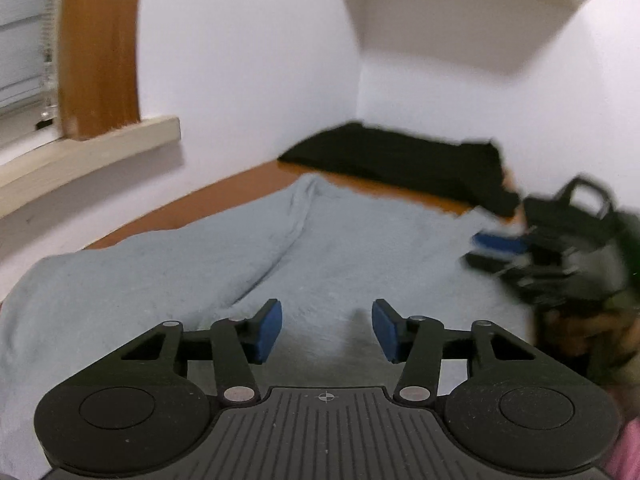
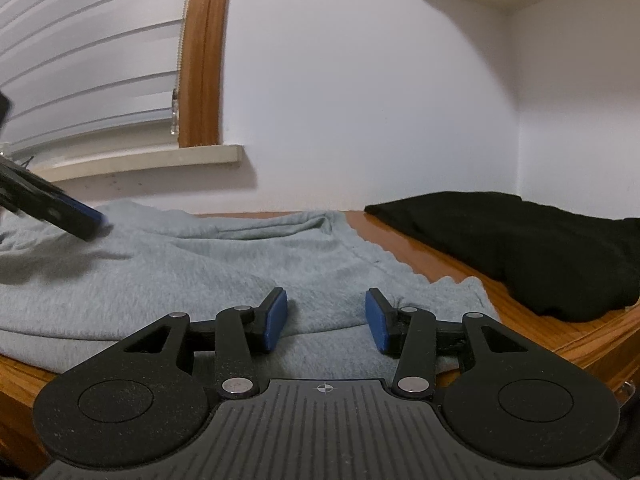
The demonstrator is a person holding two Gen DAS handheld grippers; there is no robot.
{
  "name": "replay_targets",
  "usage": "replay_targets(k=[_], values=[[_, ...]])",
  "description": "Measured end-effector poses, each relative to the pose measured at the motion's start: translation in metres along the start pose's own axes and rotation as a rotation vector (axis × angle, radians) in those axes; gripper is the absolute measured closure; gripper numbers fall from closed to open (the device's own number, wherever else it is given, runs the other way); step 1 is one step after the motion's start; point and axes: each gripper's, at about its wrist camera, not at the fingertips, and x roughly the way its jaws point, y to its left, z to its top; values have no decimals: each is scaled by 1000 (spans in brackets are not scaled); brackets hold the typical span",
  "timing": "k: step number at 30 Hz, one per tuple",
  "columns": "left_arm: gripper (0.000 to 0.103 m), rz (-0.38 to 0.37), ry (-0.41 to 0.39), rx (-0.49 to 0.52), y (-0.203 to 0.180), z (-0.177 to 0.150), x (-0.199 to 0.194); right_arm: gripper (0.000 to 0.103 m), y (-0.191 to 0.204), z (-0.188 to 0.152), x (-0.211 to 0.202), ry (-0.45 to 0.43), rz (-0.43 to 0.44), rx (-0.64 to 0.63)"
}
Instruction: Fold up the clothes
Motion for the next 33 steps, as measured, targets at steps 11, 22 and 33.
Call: replay_targets(k=[11,22,33], values=[[36,-52,44,-91,29,-6,27,59,2,-8,-3,-54,-12,13],[11,95,-41,-80,59,-18,-65,45,41,47,7,91,32,-48],[0,382,-136,-269,183,-84,-213,65,221,114,61,167,502,-356]])
